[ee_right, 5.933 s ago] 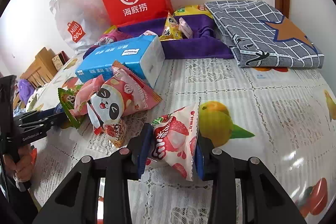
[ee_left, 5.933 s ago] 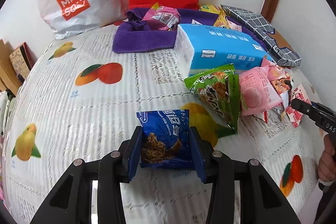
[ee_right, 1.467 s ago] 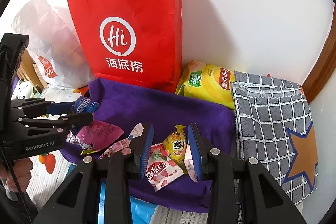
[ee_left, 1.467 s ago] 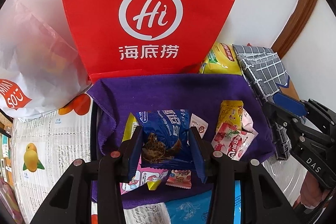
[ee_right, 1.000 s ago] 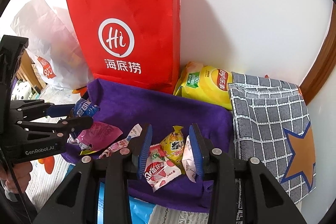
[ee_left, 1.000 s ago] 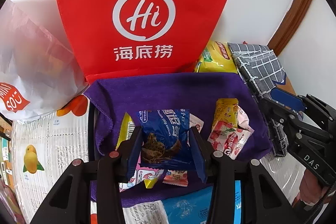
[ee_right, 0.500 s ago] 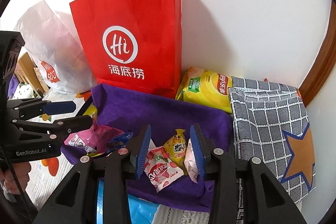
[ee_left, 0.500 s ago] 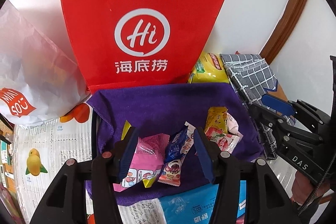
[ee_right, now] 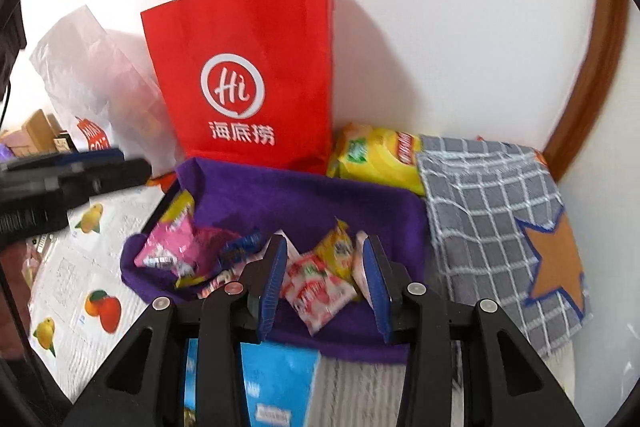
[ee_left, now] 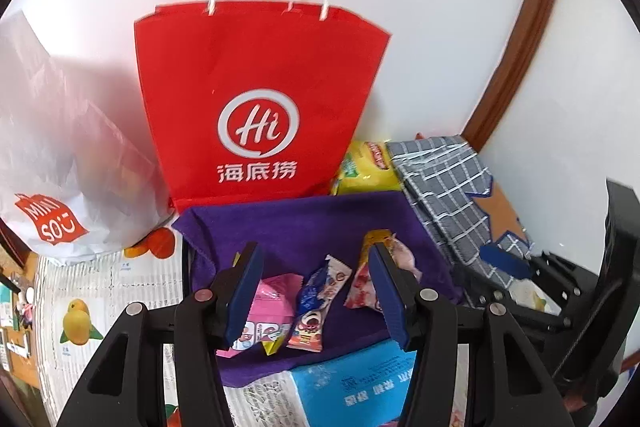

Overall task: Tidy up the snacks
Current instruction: 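Withdraw both tools from the towel back toward the snack pile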

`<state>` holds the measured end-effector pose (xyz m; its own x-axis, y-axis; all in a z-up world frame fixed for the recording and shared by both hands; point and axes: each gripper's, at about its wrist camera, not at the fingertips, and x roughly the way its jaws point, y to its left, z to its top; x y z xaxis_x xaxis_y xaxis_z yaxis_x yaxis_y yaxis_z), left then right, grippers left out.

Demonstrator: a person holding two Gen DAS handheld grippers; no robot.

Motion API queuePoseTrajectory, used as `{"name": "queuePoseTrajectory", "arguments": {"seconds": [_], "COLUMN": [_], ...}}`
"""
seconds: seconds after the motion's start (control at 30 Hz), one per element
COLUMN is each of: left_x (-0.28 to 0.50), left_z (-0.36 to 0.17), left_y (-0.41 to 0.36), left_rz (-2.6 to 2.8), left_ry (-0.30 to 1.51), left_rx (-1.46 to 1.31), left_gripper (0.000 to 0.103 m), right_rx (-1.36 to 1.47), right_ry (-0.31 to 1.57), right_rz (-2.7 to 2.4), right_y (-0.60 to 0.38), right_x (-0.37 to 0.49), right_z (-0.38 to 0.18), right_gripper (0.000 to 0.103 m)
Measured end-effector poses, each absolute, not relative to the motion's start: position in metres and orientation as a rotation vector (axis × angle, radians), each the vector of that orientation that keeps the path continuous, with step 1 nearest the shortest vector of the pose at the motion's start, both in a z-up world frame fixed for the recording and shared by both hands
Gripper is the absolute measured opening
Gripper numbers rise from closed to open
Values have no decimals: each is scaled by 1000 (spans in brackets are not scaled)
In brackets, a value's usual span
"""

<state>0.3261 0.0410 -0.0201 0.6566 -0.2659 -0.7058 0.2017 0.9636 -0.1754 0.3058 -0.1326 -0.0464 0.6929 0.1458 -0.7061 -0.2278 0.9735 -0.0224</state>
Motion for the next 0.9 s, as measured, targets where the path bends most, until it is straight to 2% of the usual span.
{"name": "queuePoseTrajectory", "arguments": {"seconds": [0.1, 0.23, 0.33, 0.47, 0.9], "left_x": [316, 305, 295, 284, 229], "left_z": [-10, 3, 14, 25, 4], "left_y": [39, 44, 51, 57, 63], "left_rz": [-267, -315, -288, -285, -208], "left_ry": [786, 780, 746, 726, 803], "left_rx": [-74, -98, -98, -121, -59], "left_gripper": [52, 53, 62, 64, 65], "right_rx": [-93, -127, -141, -114, -45], "right_ry": [766, 745, 790, 848, 942], "right_rz": [156, 66, 75, 108, 222], "right_y": [-147, -159, -164, -171, -146], "right_x": [284, 253, 234, 209, 177], "right_z": [-44, -44, -50, -69, -127], "right_gripper": [47, 47, 47, 48, 55]}}
